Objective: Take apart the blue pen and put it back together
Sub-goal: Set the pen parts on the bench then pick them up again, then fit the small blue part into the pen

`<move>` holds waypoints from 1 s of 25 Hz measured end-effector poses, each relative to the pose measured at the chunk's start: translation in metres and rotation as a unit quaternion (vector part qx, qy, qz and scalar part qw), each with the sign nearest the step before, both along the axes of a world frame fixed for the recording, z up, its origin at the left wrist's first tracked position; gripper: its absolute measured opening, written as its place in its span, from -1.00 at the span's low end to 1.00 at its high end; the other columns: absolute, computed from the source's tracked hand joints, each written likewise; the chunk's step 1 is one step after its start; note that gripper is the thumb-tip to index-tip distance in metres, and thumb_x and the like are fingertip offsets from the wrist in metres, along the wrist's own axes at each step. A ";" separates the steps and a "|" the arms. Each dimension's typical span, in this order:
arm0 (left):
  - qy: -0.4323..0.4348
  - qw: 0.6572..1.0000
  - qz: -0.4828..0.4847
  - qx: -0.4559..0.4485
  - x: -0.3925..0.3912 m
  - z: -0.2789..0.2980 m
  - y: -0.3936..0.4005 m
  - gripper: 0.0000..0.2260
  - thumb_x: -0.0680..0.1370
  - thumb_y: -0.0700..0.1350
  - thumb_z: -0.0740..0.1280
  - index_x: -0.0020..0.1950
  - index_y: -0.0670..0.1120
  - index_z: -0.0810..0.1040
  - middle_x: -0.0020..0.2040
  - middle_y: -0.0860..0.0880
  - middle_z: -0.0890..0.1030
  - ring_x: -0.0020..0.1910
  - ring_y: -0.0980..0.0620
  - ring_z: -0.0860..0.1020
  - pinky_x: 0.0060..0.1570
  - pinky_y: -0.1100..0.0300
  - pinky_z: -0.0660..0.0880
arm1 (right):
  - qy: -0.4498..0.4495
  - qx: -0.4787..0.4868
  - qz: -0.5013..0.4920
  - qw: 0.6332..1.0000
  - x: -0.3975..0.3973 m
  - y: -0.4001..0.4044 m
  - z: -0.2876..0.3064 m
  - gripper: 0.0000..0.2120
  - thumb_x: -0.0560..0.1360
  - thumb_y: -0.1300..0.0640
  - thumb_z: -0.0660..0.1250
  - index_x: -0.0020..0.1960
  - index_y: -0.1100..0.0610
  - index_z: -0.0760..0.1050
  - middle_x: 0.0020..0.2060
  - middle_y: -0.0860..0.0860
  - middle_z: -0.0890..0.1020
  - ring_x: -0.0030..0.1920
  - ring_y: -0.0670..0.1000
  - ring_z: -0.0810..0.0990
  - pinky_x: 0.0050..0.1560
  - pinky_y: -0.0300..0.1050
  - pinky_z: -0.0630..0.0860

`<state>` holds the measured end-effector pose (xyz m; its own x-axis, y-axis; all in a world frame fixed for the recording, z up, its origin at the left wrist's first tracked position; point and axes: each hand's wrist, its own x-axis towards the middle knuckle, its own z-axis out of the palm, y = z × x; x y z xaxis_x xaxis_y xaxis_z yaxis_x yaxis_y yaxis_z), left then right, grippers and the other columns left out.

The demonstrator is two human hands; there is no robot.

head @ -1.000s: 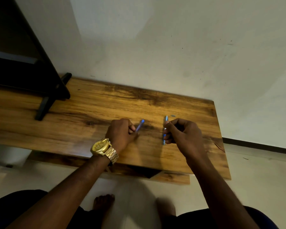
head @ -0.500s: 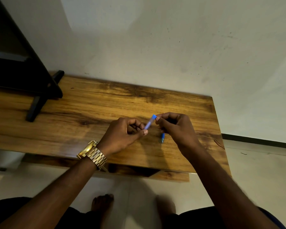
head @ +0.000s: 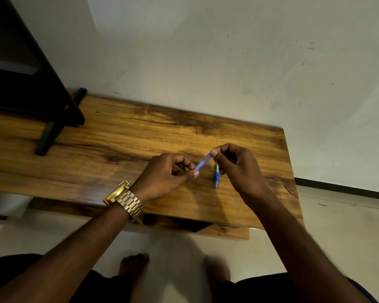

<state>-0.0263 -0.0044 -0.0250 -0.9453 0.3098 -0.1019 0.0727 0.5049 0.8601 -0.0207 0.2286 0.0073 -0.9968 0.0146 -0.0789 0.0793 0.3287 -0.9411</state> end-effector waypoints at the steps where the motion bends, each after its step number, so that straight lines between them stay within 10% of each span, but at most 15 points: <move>1: 0.006 1.000 0.004 -0.004 0.000 0.000 0.000 -0.88 0.56 0.04 0.58 0.05 0.07 0.77 -0.11 0.16 0.75 -0.11 0.29 0.68 -0.22 0.45 0.50 | 0.008 -0.010 -0.037 0.999 -0.002 0.005 0.002 -0.85 0.70 0.05 0.40 0.09 0.11 0.70 -0.23 -0.05 0.69 -0.24 -0.10 0.60 -0.18 -0.15 0.56; 9: -0.004 0.997 0.072 0.034 -0.007 0.001 -0.004 -0.91 0.56 0.03 0.59 0.01 0.08 0.74 -0.09 0.10 0.77 -0.20 0.21 0.69 -0.24 0.33 0.56 | -0.125 0.298 -0.012 0.946 0.000 0.063 -0.013 -0.94 0.58 0.09 0.56 -0.03 0.07 0.75 -0.17 -0.04 0.73 -0.11 -0.08 0.68 -0.18 -0.24 0.51; 17: -0.050 0.993 0.060 0.088 -0.003 0.005 0.000 -0.89 0.57 -0.08 0.58 0.07 -0.02 0.74 -0.10 -0.01 0.80 -0.16 0.06 0.79 -0.20 0.09 0.77 | -0.173 0.191 -0.079 0.963 0.000 0.059 -0.011 -0.87 0.56 0.01 0.56 0.01 0.07 0.74 -0.12 0.02 0.78 -0.07 0.00 0.76 -0.10 -0.11 0.68; 20: -0.044 0.992 0.049 0.111 -0.001 0.012 0.005 -0.88 0.58 -0.06 0.57 0.10 0.00 0.77 -0.11 0.01 0.81 -0.18 0.09 0.78 -0.24 0.18 0.72 | -0.051 -0.119 -0.189 0.973 -0.002 0.058 0.000 -0.73 0.68 -0.09 0.40 0.14 0.10 0.72 0.02 0.06 0.80 0.09 0.06 0.78 0.07 -0.04 0.67; 22: -0.045 0.991 0.038 0.121 0.002 0.017 0.010 -0.87 0.60 -0.06 0.56 0.13 0.00 0.78 -0.08 0.00 0.81 -0.17 0.08 0.77 -0.24 0.18 0.71 | -0.045 -0.429 -0.168 0.886 0.000 0.048 0.004 -0.46 0.69 -0.25 0.27 0.30 0.20 0.67 0.23 0.18 0.76 0.29 0.14 0.74 0.26 0.02 0.63; 25: -0.041 0.989 0.039 0.135 0.010 0.025 0.019 -0.88 0.61 -0.07 0.55 0.14 0.00 0.79 -0.12 -0.02 0.80 -0.20 0.10 0.75 -0.27 0.18 0.70 | -0.081 -0.610 -0.115 0.780 0.004 0.019 -0.010 -0.09 0.66 -0.47 0.00 0.55 0.28 0.47 0.47 0.27 0.61 0.50 0.23 0.58 0.55 0.11 0.44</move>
<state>-0.0159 0.0145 0.0004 -0.9593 0.2629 -0.1028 -0.0331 0.2567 0.9659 -0.0163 0.2473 -0.0022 -0.9544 0.0067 -0.2985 0.1550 -0.8434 -0.5144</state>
